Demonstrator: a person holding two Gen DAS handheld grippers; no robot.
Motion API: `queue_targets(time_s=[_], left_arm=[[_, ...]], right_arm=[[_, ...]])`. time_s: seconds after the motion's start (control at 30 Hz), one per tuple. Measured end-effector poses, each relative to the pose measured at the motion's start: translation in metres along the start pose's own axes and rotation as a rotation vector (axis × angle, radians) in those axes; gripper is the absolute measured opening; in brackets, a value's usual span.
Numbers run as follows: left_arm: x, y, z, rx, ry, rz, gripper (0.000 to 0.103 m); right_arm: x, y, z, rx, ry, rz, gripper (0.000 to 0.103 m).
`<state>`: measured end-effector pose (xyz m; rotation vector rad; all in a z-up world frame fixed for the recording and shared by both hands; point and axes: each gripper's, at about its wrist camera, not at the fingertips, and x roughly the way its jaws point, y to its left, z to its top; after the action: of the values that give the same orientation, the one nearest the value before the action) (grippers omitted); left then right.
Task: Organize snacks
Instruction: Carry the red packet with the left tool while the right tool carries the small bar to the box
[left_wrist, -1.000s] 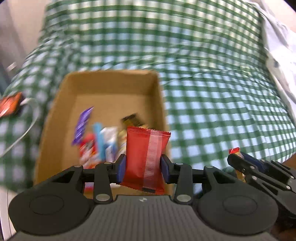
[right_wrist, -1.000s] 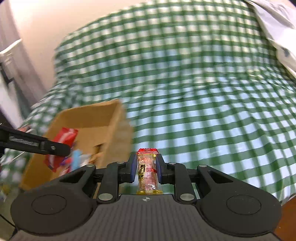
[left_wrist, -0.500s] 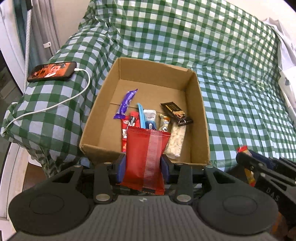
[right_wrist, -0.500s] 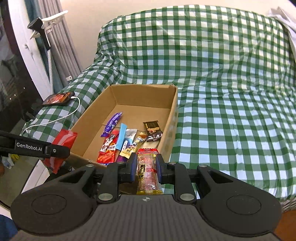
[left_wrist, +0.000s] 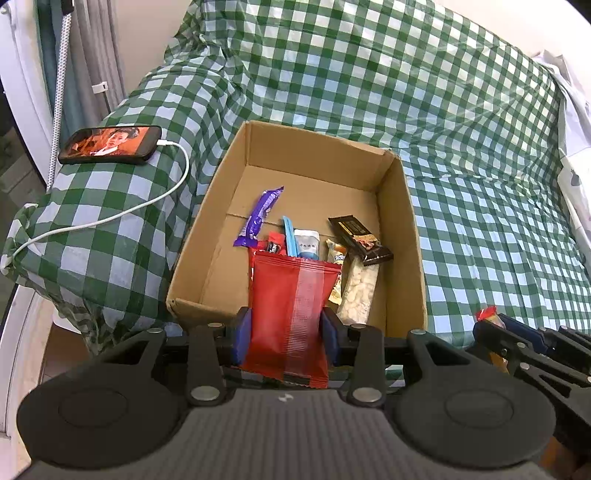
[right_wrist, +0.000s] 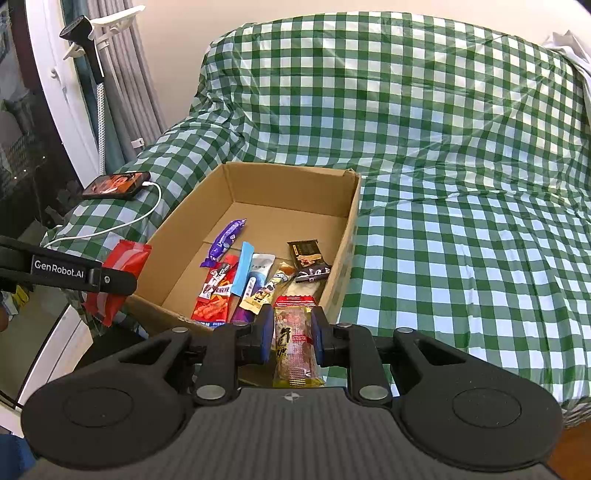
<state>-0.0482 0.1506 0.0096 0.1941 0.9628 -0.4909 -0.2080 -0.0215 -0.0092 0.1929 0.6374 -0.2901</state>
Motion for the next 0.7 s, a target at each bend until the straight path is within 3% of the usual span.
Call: queue_targets(time_s=[0.7], left_arm=[[0.034,0.008,0.029,-0.009,0.031,0.025,0.044]], right_arm=[[0.039,0.010,0.027,-0.011,0.025,0.030,0.023]])
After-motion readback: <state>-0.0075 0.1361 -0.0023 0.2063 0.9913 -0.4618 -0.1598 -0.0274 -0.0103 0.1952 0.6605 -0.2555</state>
